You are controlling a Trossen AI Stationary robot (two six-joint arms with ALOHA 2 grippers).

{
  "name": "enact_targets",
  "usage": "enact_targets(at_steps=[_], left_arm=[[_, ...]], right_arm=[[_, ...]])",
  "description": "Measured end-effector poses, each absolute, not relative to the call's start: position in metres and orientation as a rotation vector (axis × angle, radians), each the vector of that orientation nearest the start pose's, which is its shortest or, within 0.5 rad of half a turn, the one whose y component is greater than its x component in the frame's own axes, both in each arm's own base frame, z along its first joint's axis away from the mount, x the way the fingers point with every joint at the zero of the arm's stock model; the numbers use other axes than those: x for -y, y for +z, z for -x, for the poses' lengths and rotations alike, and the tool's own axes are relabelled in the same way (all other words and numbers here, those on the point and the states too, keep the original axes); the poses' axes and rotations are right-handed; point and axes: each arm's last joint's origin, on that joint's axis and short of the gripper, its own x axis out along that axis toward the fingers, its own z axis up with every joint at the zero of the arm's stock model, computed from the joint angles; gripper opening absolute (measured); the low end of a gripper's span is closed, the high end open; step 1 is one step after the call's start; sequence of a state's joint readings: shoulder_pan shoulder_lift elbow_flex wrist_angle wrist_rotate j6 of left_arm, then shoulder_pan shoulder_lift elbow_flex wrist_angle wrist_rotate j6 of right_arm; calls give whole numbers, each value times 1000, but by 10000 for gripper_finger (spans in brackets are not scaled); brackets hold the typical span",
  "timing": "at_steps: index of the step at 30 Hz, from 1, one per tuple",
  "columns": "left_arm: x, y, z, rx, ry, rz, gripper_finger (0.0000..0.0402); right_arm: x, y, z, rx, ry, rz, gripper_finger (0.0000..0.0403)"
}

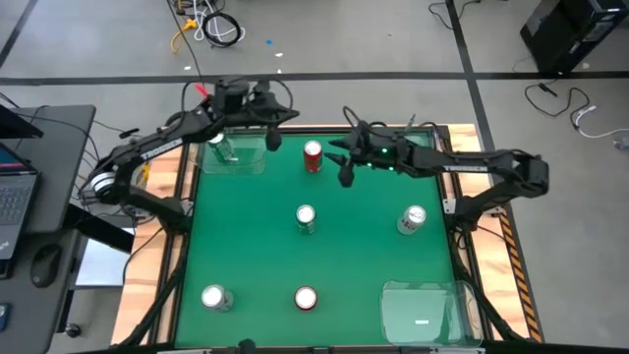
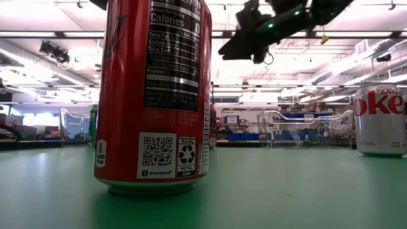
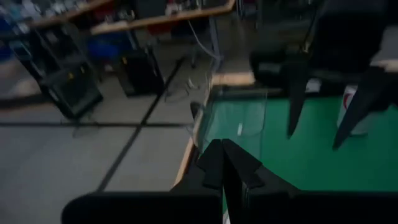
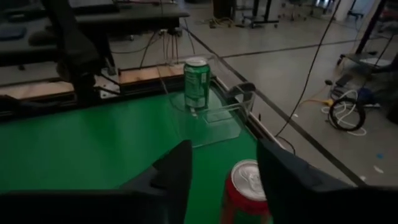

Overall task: Sort soda cans
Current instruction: Put the top red-black soda can into the top right transparent bin

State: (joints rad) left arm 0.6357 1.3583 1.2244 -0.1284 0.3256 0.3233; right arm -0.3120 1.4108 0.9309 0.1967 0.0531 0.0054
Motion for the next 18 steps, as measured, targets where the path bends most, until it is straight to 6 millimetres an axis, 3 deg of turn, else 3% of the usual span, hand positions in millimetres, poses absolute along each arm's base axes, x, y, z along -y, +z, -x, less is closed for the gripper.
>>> enact_targets(at_steps=[11, 18], left_arm=[[-137, 351, -202, -155, 300, -173, 0], [-127, 337, -188, -161, 300, -156, 0]], right_arm=[[130, 238, -347, -377, -487, -112, 337], [140, 201, -359, -470, -519, -108, 376]])
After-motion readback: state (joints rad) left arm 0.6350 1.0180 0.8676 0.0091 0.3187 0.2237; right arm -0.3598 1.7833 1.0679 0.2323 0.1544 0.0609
